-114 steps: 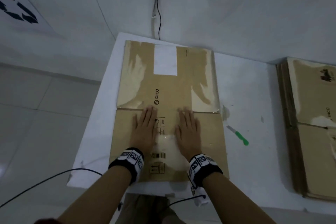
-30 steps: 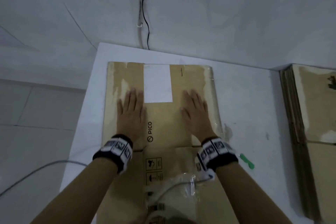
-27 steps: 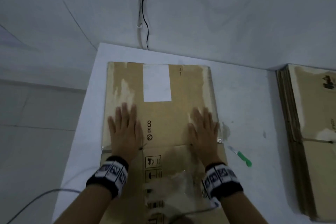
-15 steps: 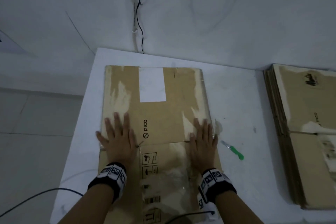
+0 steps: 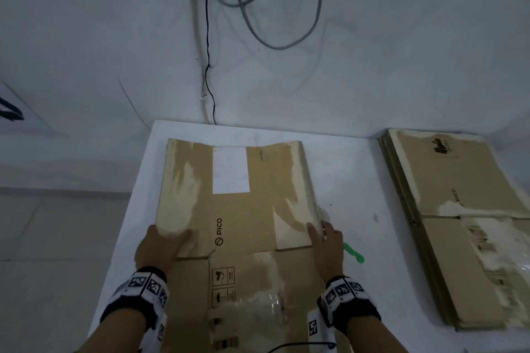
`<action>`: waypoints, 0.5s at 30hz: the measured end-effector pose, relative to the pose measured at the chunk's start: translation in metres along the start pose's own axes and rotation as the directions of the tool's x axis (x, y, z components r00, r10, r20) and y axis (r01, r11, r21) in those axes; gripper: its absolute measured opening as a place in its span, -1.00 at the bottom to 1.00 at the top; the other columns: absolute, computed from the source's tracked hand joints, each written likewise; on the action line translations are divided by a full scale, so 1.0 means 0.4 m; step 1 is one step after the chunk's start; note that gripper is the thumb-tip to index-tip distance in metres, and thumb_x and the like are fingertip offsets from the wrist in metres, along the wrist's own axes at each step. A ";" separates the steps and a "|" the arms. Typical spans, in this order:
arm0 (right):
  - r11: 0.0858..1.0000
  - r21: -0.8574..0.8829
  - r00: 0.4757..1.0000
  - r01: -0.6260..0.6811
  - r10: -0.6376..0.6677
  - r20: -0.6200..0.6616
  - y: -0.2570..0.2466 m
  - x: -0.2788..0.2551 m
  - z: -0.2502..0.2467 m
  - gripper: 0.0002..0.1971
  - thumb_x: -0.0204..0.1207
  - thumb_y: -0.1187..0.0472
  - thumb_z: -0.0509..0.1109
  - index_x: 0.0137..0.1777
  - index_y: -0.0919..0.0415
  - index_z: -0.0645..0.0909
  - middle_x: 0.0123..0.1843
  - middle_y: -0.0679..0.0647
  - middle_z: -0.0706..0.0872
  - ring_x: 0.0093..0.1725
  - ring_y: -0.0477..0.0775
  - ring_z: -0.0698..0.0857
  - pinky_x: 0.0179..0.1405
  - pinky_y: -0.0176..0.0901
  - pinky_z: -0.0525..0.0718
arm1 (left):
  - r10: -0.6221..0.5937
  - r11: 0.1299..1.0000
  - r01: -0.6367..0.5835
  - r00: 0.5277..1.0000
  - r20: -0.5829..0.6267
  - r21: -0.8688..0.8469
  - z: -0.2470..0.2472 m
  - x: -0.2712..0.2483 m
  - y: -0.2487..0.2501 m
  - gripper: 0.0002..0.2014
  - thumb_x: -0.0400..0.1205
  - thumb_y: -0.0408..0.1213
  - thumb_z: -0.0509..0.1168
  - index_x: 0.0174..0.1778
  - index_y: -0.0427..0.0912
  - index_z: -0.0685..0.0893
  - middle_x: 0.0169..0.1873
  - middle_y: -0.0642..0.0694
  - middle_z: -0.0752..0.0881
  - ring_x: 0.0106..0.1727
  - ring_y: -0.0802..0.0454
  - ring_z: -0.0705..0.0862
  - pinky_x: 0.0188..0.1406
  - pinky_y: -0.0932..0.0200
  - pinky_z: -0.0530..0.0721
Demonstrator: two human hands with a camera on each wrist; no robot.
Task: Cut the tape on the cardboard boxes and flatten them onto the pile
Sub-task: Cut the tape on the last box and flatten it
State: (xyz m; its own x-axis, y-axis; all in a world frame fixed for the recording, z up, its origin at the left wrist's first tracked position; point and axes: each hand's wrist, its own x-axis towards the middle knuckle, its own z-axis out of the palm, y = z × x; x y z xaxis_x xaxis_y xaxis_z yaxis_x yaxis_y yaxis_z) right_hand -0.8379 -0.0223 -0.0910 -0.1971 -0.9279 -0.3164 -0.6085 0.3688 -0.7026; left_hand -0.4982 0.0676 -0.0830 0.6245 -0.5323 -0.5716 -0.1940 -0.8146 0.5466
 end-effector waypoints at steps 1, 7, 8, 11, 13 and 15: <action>0.999 0.025 0.999 0.022 -0.023 0.027 0.002 -0.011 -0.002 -0.36 0.63 -0.19 0.29 0.62 0.09 0.34 0.41 0.23 0.58 0.35 0.25 0.57 0.39 0.06 0.53 | 0.029 0.999 -0.029 1.000 -0.003 -0.013 -0.004 -0.009 -0.007 -0.04 0.11 0.36 0.45 0.30 -0.23 0.52 0.08 -0.21 0.68 0.05 -0.24 0.65 0.04 -0.04 0.61; 0.996 0.037 0.996 0.085 -0.085 -0.010 -0.001 -0.090 -0.013 -0.40 0.70 -0.14 0.18 0.69 -0.02 0.21 0.43 0.15 0.64 0.37 0.23 0.63 0.40 0.02 0.54 | 0.116 0.987 -0.119 0.993 -0.034 -0.108 -0.013 -0.072 -0.007 -0.51 0.50 -0.02 0.46 0.25 -0.17 0.51 0.11 -0.23 0.66 0.01 -0.19 0.58 0.07 -0.04 0.51; 0.995 0.053 0.996 0.088 -0.087 -0.015 -0.005 -0.101 -0.019 -0.41 0.71 -0.11 0.18 0.68 0.02 0.23 0.43 0.15 0.64 0.38 0.22 0.62 0.40 -0.02 0.52 | 0.138 0.982 -0.142 0.990 -0.040 -0.125 -0.014 -0.077 -0.006 -0.59 0.54 -0.06 0.43 0.20 -0.16 0.53 0.07 -0.22 0.66 -0.01 -0.16 0.57 0.09 -0.05 0.52; 0.989 0.121 0.996 0.090 -0.088 -0.023 -0.001 -0.124 -0.036 -0.43 0.71 -0.10 0.19 0.66 0.08 0.26 0.45 0.13 0.62 0.42 0.17 0.59 0.42 -0.06 0.49 | 0.176 0.969 -0.184 0.983 -0.057 -0.166 -0.013 -0.105 -0.003 -0.72 0.59 -0.12 0.37 0.13 -0.13 0.53 -0.01 -0.17 0.64 -0.02 -0.16 0.56 0.06 -0.03 0.52; 0.985 0.142 0.995 0.098 -0.096 -0.024 0.009 -0.132 -0.051 -0.45 0.69 -0.16 0.18 0.61 0.04 0.32 0.40 0.09 0.66 0.35 0.13 0.63 0.39 -0.02 0.55 | 0.208 0.959 -0.217 0.976 -0.069 -0.184 -0.013 -0.130 -0.002 -0.77 0.60 -0.14 0.36 0.09 -0.11 0.53 -0.03 -0.16 0.63 -0.02 -0.16 0.56 0.05 -0.01 0.49; 0.982 0.153 0.993 0.114 -0.110 -0.039 0.018 -0.138 -0.079 -0.58 0.67 -0.17 0.19 0.46 -0.05 0.41 0.24 0.01 0.74 0.24 0.08 0.69 0.25 -0.03 0.63 | 0.240 0.945 -0.253 0.967 -0.090 -0.206 -0.016 -0.159 0.003 -0.79 0.60 -0.17 0.37 0.08 -0.12 0.53 -0.04 -0.15 0.62 -0.03 -0.15 0.55 0.03 0.00 0.47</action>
State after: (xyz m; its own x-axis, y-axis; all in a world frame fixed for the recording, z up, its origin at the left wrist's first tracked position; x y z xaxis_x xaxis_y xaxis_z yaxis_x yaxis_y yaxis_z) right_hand -0.8555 0.0298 -0.0584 -0.1586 -0.9642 -0.2126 -0.5018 0.2641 -0.8236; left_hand -0.5333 0.1018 -0.0420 0.6255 -0.6889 -0.3664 -0.1860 -0.5877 0.7874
